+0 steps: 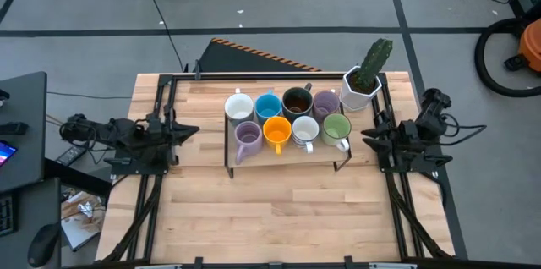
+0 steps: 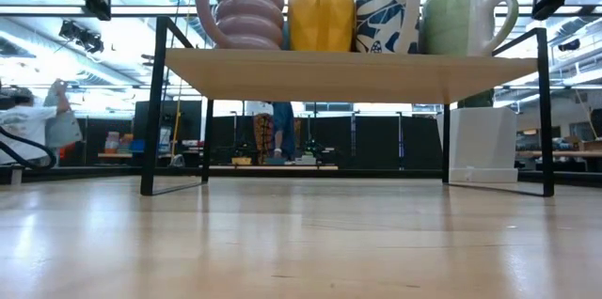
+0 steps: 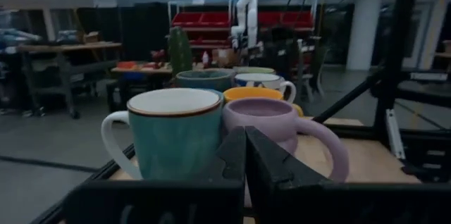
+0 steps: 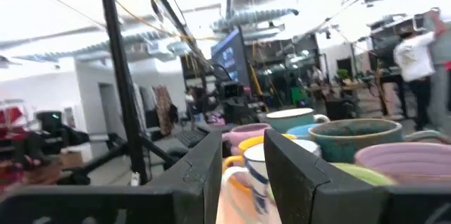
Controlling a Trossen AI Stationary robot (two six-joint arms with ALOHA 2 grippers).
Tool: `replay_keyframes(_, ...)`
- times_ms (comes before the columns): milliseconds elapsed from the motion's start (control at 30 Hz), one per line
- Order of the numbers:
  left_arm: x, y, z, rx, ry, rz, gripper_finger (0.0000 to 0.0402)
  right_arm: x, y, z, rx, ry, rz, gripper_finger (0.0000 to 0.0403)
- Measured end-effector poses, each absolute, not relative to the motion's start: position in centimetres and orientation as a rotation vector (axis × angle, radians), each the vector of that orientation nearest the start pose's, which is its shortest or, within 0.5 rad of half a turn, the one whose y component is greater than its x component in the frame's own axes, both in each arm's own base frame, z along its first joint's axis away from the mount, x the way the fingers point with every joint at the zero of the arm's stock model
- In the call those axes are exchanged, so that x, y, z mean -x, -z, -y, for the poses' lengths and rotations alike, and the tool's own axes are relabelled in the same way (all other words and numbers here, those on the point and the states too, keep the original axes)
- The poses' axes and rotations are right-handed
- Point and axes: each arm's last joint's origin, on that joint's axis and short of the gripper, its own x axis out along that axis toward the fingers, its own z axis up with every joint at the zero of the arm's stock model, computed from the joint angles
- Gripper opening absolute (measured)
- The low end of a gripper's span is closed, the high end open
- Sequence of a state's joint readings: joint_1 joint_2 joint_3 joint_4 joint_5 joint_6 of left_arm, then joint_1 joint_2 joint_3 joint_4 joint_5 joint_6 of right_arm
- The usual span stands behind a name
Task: Place coffee mugs
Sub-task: Return to Home Position
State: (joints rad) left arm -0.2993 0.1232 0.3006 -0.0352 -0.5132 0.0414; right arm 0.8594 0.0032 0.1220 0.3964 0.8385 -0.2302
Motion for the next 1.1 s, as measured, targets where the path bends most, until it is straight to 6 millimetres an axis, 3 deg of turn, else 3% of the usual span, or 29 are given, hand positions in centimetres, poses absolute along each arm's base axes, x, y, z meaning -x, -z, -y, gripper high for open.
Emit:
replay_keyframes(267,-6.9,-24.6,0.8,-0.009,-0.169,0.205,0.0006,-6.8,-21.1,-4.1,-0.121,0.031,0.372,0.0113)
replay_keyframes(600,-8.1,-22.3,1.3,-0.016,-0.119,0.246,0.0004,-7.5,-20.7,-3.7,0.025,0.000,0.393,0.0113)
replay_keyframes(933,-8.4,-21.4,1.7,-0.012,0.002,0.179,0.0003,-8.0,-20.0,-4.3,0.023,-0.297,0.374,0.0113)
replay_keyframes(1100,-8.4,-21.0,1.8,0.014,0.050,0.141,0.0003,-8.1,-19.6,-4.4,-0.034,-0.328,0.320,0.0113)
